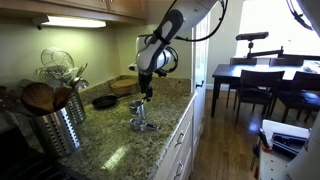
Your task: Take the measuring cups and place them apart on the counter
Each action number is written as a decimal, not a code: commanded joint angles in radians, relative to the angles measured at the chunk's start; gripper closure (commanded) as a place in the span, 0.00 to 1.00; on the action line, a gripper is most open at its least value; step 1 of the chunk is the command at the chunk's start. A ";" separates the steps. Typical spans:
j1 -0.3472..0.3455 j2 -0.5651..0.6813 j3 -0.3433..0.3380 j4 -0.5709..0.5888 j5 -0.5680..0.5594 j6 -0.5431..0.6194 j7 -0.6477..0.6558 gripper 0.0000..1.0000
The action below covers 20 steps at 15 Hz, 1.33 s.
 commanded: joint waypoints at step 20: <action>-0.033 0.023 0.000 0.012 0.003 -0.005 -0.053 0.96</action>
